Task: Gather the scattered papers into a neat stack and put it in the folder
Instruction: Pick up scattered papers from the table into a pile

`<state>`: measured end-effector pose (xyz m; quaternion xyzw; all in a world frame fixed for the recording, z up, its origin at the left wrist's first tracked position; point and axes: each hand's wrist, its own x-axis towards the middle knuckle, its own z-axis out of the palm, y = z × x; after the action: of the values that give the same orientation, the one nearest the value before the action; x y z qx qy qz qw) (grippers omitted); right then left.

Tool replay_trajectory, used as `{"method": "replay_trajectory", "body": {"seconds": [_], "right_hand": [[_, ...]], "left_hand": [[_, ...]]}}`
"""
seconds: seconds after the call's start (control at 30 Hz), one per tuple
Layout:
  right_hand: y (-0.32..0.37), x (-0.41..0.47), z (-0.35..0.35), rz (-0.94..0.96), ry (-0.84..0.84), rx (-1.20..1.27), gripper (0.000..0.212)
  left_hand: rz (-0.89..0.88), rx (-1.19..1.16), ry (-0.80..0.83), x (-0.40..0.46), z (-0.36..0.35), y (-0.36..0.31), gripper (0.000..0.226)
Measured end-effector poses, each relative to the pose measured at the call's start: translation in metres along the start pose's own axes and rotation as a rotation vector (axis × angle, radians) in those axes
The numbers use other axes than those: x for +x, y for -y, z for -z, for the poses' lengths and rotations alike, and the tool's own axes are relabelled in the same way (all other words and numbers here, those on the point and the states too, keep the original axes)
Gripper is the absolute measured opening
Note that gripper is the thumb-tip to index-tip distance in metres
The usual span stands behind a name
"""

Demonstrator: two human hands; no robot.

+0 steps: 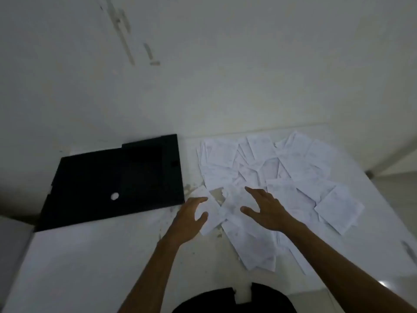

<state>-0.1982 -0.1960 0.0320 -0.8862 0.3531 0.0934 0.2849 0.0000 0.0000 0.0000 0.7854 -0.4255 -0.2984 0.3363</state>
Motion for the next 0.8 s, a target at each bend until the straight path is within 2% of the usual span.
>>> {"method": "replay_trajectory", "body": {"seconds": [0.2, 0.33, 0.43, 0.6, 0.8], "right_hand": [[-0.042, 0.009, -0.082, -0.073, -0.203, -0.133, 0.092], [-0.060, 0.019, -0.116, -0.043, -0.349, -0.215, 0.083], [-0.063, 0.021, -0.126, -0.037, -0.458, -0.212, 0.078], [-0.066, 0.023, -0.129, -0.062, -0.557, -0.177, 0.083], [-0.069, 0.023, -0.128, -0.030, -0.623, -0.131, 0.083]], "left_hand": [[-0.005, 0.336, -0.161, 0.004, -0.066, 0.065, 0.063], [-0.080, 0.561, -0.279, 0.007, -0.085, 0.081, 0.063], [-0.113, 0.586, -0.341, 0.006, -0.088, 0.082, 0.062], [-0.127, 0.625, -0.395, 0.007, -0.091, 0.089, 0.064], [-0.153, 0.583, -0.383, 0.000, -0.090, 0.087, 0.071]]}}
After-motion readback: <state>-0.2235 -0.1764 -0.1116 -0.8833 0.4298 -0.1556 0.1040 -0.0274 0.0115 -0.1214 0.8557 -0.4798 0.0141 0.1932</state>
